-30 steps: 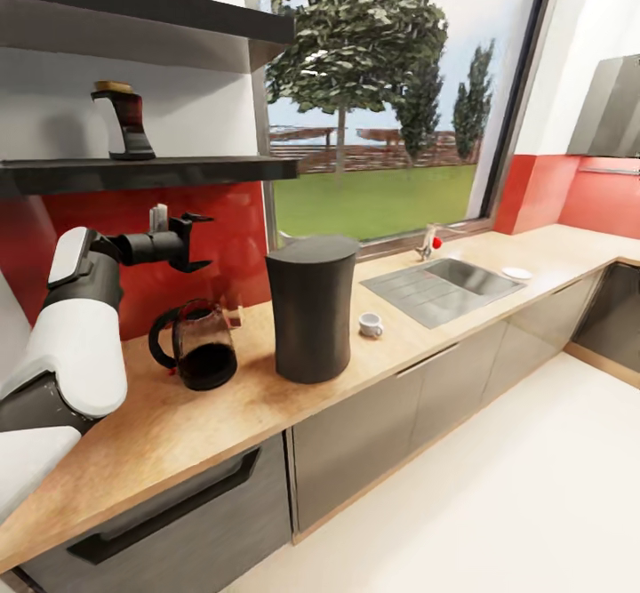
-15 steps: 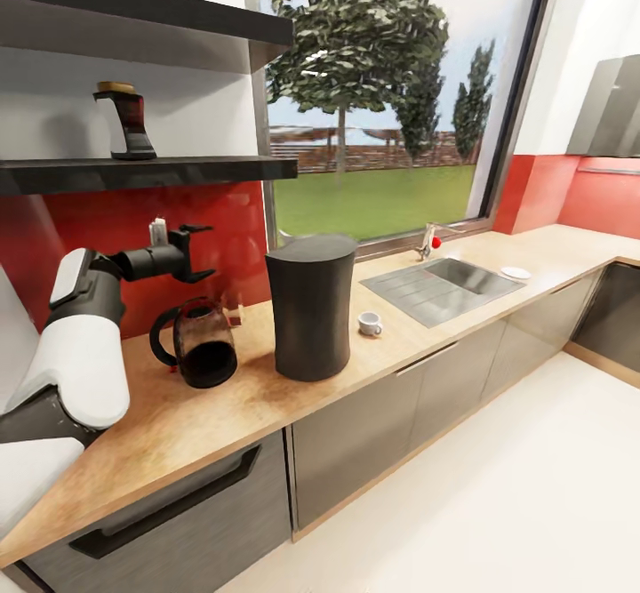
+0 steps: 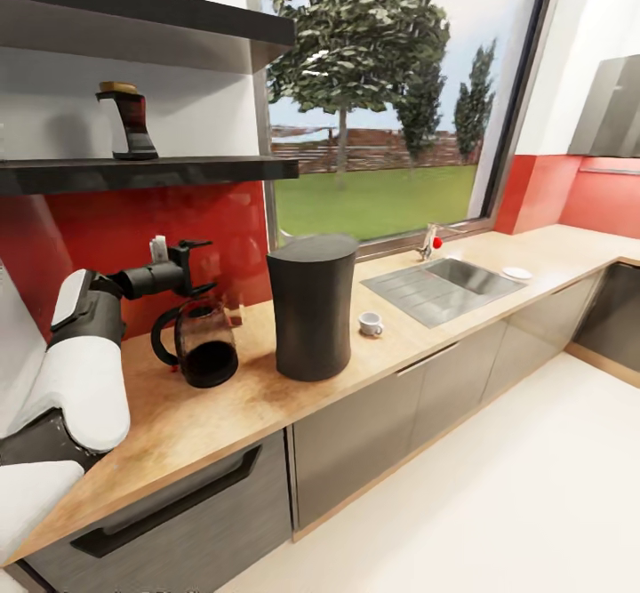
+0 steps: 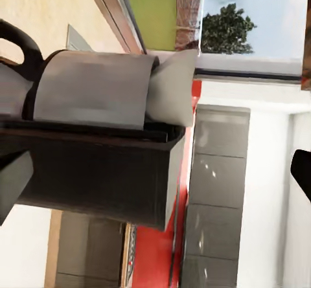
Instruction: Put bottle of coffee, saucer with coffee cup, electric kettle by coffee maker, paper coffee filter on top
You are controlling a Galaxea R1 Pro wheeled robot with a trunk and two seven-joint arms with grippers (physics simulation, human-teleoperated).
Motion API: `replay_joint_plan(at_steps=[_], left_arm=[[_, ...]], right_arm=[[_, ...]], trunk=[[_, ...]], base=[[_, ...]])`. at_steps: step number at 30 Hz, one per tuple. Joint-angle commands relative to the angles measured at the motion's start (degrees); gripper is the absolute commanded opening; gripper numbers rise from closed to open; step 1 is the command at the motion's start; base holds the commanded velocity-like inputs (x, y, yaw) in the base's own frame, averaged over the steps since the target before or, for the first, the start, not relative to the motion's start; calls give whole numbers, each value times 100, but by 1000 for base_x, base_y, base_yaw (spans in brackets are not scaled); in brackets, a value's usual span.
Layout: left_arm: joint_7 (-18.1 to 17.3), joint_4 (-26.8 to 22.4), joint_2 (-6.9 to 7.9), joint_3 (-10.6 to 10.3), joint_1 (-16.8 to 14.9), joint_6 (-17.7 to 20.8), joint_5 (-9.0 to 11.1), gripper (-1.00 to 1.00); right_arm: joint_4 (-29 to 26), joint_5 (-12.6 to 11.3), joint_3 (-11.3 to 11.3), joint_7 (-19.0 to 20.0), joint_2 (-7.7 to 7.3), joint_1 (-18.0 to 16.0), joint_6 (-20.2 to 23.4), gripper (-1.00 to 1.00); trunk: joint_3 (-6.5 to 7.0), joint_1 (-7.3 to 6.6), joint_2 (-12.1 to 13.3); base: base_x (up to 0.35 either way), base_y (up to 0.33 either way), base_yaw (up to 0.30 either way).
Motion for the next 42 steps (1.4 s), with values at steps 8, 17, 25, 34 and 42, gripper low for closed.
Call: replay_joint_plan(at_steps=[8,17,25,34,42], left_arm=[[48,-1010,203,-991,678,23,950,100],[15,-1232,480,-1723,1122,24,1687,100],[10,-1696,480,-2325,1311,15,1724,100],[-35,-2112,487,-4319,1313,-54,1368,100],[-45,-2673,480,-5169,1321,-91,-226,100]], right_arm=[[4,2,-7,-6,10,-5,-20,100],[12,5,-7,-6,10,-5,-20,100],[12,7,0,-6,10,-5,-20,100],[5,8,1,-6,10,-5,-20,100],[3,22,5,-1,-6,-5,-20,100]], trunk=[[-13,4,-13],[-13,4,-13],[-13,4,-13],[-13,4,-13],[-13,4,-13]], base=[[0,0,249],[0,0,278],[0,0,278],[0,0,168],[0,0,5]])
